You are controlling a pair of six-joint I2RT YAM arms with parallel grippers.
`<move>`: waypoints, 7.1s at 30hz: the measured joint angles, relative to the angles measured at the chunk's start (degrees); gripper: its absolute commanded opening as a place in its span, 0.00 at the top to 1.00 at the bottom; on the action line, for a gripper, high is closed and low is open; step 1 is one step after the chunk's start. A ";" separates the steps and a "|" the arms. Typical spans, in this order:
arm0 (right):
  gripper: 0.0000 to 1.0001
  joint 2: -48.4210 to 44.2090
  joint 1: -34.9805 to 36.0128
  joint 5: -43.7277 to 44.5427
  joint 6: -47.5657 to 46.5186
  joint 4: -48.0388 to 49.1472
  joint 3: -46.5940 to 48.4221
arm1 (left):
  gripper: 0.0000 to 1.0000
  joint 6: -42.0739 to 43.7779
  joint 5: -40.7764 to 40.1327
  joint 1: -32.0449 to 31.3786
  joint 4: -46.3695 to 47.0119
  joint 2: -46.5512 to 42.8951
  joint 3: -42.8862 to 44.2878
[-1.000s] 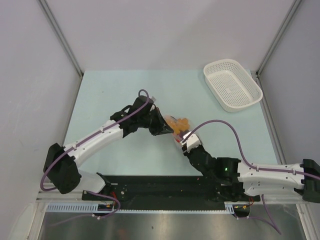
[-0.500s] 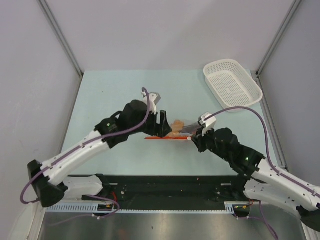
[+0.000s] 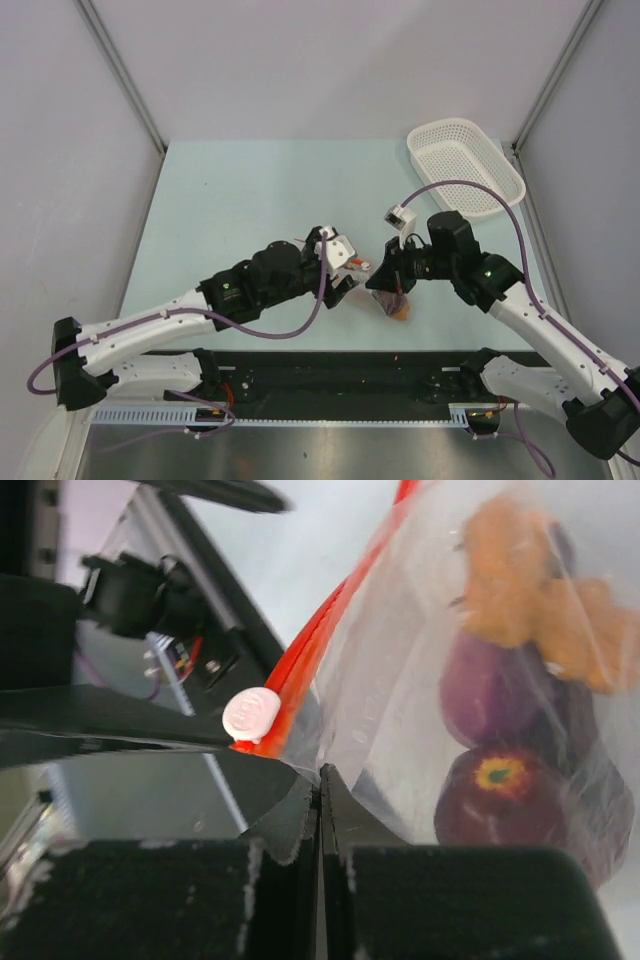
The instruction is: Open the zip-top bag and remove the fake food
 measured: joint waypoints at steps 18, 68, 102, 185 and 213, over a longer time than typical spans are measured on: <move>1.00 -0.39 -2.75 -10.21 -6.43 -7.80 1.70 | 0.51 10.45 4.63 2.36 4.33 8.15 1.46; 1.00 -4.94 -2.97 -4.35 -1.20 6.23 -2.49 | 0.43 -3.58 34.86 11.74 -15.74 12.35 16.02; 1.00 -4.02 -6.03 -9.22 4.72 6.21 -1.18 | 1.00 -4.20 38.32 12.35 -7.72 14.97 16.85; 0.50 27.58 1.33 22.38 27.30 -16.39 35.80 | 1.00 -22.25 39.43 18.27 -12.24 -5.05 -0.98; 1.00 35.06 -1.99 16.09 33.31 -13.70 34.69 | 0.38 -24.74 30.08 15.21 -16.20 -11.93 -3.74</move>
